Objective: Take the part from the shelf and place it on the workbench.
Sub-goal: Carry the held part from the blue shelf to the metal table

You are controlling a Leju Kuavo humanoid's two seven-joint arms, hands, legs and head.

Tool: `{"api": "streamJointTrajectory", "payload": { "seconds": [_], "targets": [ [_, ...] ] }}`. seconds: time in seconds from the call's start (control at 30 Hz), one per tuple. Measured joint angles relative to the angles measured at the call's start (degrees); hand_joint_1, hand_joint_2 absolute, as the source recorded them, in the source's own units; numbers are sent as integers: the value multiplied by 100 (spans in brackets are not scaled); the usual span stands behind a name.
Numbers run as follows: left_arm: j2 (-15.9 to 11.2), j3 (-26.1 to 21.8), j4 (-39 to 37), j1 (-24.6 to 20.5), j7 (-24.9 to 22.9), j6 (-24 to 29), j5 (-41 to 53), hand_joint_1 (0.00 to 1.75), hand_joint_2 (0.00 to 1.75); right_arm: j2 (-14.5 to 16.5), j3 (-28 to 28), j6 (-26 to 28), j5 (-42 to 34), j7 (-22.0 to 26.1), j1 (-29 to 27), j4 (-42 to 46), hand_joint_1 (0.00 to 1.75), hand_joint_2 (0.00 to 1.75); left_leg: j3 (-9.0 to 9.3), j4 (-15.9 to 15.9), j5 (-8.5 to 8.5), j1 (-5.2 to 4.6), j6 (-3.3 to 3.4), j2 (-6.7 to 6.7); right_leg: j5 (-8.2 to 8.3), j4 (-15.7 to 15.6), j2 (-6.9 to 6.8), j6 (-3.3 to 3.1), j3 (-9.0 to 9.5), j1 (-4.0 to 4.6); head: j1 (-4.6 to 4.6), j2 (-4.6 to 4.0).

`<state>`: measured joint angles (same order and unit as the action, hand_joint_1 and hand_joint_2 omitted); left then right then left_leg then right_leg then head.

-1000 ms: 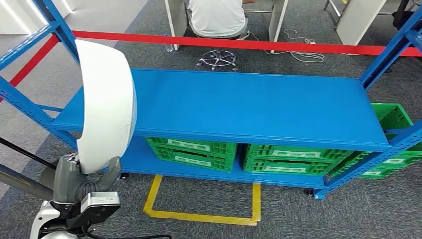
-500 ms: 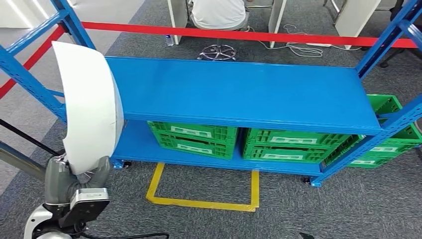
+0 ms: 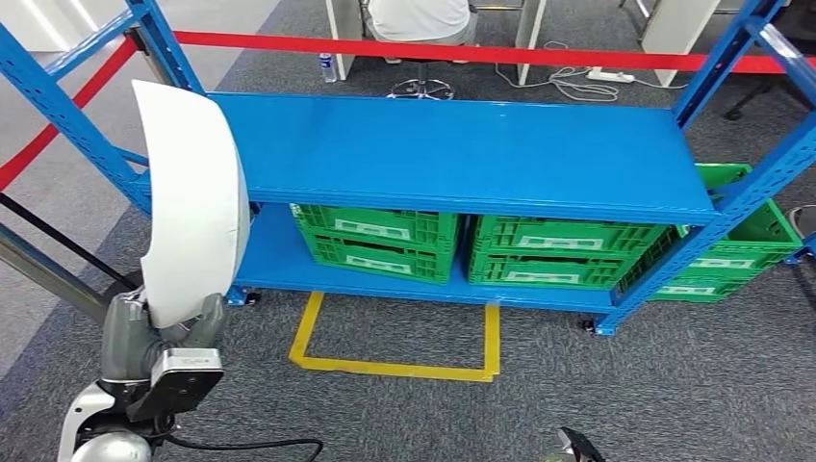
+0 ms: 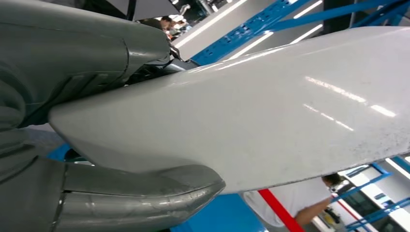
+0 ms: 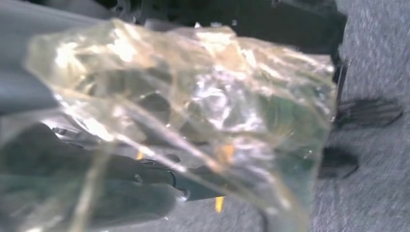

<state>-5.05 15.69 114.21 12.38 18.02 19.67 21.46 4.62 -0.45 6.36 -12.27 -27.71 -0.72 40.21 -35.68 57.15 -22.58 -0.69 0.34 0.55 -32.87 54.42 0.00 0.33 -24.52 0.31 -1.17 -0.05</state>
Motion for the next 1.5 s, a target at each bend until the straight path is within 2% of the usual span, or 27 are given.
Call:
{"api": "streamJointTrajectory", "payload": {
  "seconds": [0.07,0.17,0.2,0.27,0.33,0.4,0.47,0.53,0.57,0.67,0.7,0.73,0.77,0.83,0.87,0.93,1.0,1.07,1.1,1.17,1.2,1.23,1.27,1.33,1.4,1.47,1.5],
  "targets": [
    [2,11,-28,-2,-1,-10,-33,175,175,1,41,64,-57,2,19,-55,0,0,-65,170,-271,21,-73,-19,107,2,-21,-100,-91,-6,-5,0],
    [4,14,-74,-1,8,-8,-130,175,175,33,180,387,-160,-2,98,-153,0,0,-261,1103,-1095,57,-154,-29,297,32,-14,-163,-279,5,-32,-1],
    [3,5,-89,5,17,-3,-174,175,175,57,254,536,-196,-1,147,-209,0,0,-297,1415,-1206,63,-165,-29,355,61,0,-162,-362,10,-35,-1],
    [4,-35,-112,24,40,-15,-265,175,175,112,457,778,-293,-1,264,-352,0,0,-157,1552,-1044,68,-151,-39,453,147,57,-155,-572,20,-39,0],
    [5,-103,-119,36,49,-94,-326,175,175,179,714,977,-406,-2,389,-481,0,0,294,967,-756,65,-77,-178,532,240,145,-140,-765,23,-40,1],
    [15,-186,-120,44,48,-215,-351,175,175,252,981,1184,-543,-2,528,-607,0,0,749,222,-735,69,4,-410,625,293,244,-98,-899,21,-39,1],
    [36,-277,-124,47,48,-321,-366,175,175,304,1244,1323,-713,11,657,-758,0,0,900,-104,-783,58,39,-469,749,282,351,-11,-988,-5,-50,1],
    [71,-339,-130,31,51,-396,-370,175,175,327,1494,1389,-880,90,739,-896,0,0,847,-190,-691,62,90,-339,767,285,373,71,-1081,-22,-60,1],
    [90,-356,-133,23,54,-415,-371,175,175,333,1602,1400,-944,139,767,-945,0,0,800,-222,-632,69,131,-269,643,372,315,96,-1150,-20,-46,0],
    [134,-398,-139,26,64,-429,-367,175,175,333,1846,1466,-1068,211,842,-1040,0,0,616,-240,-491,69,193,-69,-70,1236,100,159,-1429,-31,14,-1],
    [147,-411,-142,32,73,-430,-366,175,175,331,1924,1505,-1126,230,861,-1062,0,0,553,-235,-449,64,190,1,-185,1595,80,184,-1498,-35,20,-1],
    [158,-421,-147,33,85,-430,-365,175,175,327,2008,1542,-1196,265,872,-1084,0,0,490,-230,-402,60,185,70,-155,1846,70,206,-1516,-36,20,0],
    [170,-428,-153,33,99,-428,-366,175,175,322,2091,1575,-1267,315,876,-1103,0,0,427,-222,-360,58,179,136,-2,1920,62,219,-1457,-36,21,0],
    [190,-434,-160,33,119,-426,-370,175,175,315,2232,1616,-1375,400,874,-1136,0,0,323,-197,-295,54,152,241,373,1446,-27,216,-1048,-33,21,1],
    [199,-438,-161,35,129,-423,-374,175,175,314,2295,1634,-1422,418,878,-1148,0,0,286,-177,-271,42,132,286,421,994,-127,203,-723,-19,23,1],
    [211,-449,-161,38,151,-414,-387,175,175,315,2415,1657,-1528,421,903,-1164,0,0,246,-144,-223,22,81,382,297,222,-282,144,-223,15,21,0],
    [220,-460,-161,36,167,-403,-396,175,175,317,2530,1693,-1628,420,925,-1179,0,0,222,-126,-173,17,31,484,203,-29,-245,81,-138,28,14,0],
    [225,-468,-161,34,176,-396,-397,175,175,323,2648,1730,-1745,421,935,-1199,0,0,166,-25,-274,32,-33,380,254,-61,-156,-2,-178,-4,7,0],
    [227,-472,-161,38,180,-392,-398,175,175,326,2708,1740,-1814,421,944,-1208,0,0,95,164,-437,48,-68,257,290,-72,-117,-59,-201,-23,-6,0],
    [231,-479,-164,53,184,-385,-398,175,175,328,2833,1786,-1941,424,967,-1218,0,0,-157,870,-886,88,-133,27,347,-53,-37,-131,-251,-30,-33,1],
    [233,-480,-167,64,184,-380,-398,175,175,328,2895,1813,-1994,445,975,-1224,0,0,-282,1244,-1049,103,-155,-5,364,-34,10,-144,-286,-27,-40,1],
    [233,-481,-169,74,184,-375,-398,175,175,329,2952,1837,-2037,481,979,-1230,0,0,-348,1485,-1105,115,-172,-13,375,-9,60,-147,-319,-26,-42,1],
    [233,-482,-170,80,184,-369,-398,175,175,329,2999,1849,-2074,532,981,-1237,0,0,-323,1514,-1041,128,-185,-16,379,22,116,-145,-349,-28,-42,1],
    [234,-483,-172,84,185,-363,-400,175,175,331,3077,1851,-2132,613,992,-1246,0,0,-14,994,-681,172,-203,-82,371,94,234,-127,-394,-40,-43,1],
    [234,-485,-173,90,184,-358,-402,175,175,333,3150,1871,-2175,633,1021,-1248,0,0,327,382,-466,213,-201,-293,357,172,355,-75,-467,-42,-43,0],
    [236,-489,-174,99,183,-349,-399,175,175,334,3221,1914,-2236,654,1049,-1252,0,0,429,165,-501,221,-162,-392,375,222,469,1,-556,-43,-45,0],
    [236,-490,-174,99,184,-344,-396,175,175,333,3256,1935,-2274,685,1056,-1257,0,0,415,127,-516,223,-127,-345,396,233,522,41,-596,-43,-45,1]
  ]
}}
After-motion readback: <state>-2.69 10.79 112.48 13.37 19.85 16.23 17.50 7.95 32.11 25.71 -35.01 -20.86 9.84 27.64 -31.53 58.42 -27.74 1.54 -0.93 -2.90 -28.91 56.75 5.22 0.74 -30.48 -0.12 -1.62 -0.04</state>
